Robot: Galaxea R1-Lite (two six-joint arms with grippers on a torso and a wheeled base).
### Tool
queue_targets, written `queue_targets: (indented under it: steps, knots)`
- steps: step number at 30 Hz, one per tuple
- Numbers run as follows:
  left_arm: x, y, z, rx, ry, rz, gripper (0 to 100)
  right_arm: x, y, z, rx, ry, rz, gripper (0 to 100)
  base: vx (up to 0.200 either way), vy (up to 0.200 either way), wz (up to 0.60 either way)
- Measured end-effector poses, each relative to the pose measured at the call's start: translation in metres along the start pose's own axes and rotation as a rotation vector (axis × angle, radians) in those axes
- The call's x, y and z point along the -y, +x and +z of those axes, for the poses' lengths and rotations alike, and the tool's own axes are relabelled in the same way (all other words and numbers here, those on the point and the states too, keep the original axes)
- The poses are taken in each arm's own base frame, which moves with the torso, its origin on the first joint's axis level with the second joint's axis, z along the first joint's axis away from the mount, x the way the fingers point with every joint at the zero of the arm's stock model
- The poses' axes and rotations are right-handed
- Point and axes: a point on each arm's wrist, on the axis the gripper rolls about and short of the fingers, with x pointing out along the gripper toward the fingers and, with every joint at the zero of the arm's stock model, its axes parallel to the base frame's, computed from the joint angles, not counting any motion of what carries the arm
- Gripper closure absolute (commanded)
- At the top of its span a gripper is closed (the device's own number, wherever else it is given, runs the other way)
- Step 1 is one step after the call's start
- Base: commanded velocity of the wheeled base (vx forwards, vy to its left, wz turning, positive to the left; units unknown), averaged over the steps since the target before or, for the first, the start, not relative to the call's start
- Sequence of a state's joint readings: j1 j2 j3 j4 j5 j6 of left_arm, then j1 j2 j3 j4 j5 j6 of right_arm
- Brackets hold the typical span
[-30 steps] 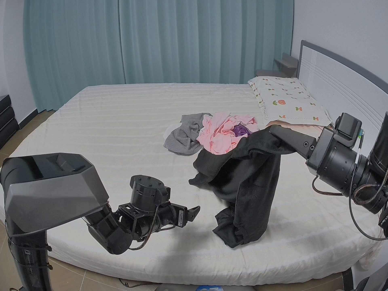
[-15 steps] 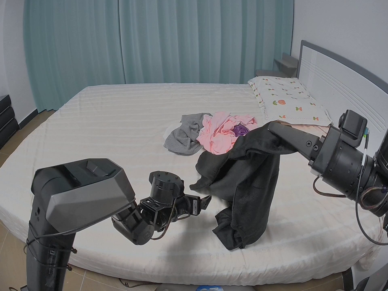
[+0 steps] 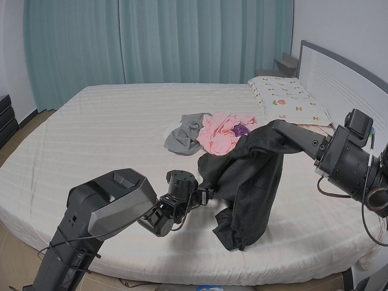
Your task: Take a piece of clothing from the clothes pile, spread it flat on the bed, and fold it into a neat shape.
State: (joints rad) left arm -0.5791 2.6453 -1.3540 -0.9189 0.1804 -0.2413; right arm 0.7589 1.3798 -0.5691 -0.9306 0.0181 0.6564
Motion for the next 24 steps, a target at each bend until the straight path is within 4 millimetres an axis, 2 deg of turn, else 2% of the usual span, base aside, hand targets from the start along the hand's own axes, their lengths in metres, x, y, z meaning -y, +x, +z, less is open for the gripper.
queue_targets:
  steps: [1,2,8,15,20,24]
  knots:
    - [0.000,0.003,-0.002,-0.002,0.000,0.004,0,0.000,0.000,0.000,0.001,0.000,0.001,100,0.000,0.000,0.00]
    - [0.000,0.007,-0.003,-0.001,0.000,0.006,100,0.000,0.000,0.000,0.002,0.000,0.000,100,0.000,0.000,0.00]
    - [-0.004,0.019,-0.009,-0.002,-0.002,0.020,100,0.002,0.000,0.003,0.012,-0.002,-0.007,100,0.000,0.000,0.00]
    - [-0.019,0.019,-0.009,0.006,-0.017,0.089,100,0.014,0.003,0.008,0.027,-0.006,-0.051,100,0.000,0.000,0.00]
    - [-0.032,0.003,0.001,-0.011,-0.029,0.124,100,0.027,0.007,0.011,0.034,-0.008,-0.096,100,0.000,0.000,0.00]
    - [-0.040,-0.020,0.026,0.003,-0.073,0.144,100,0.043,0.016,0.015,0.038,-0.007,-0.145,100,0.000,0.000,0.00]
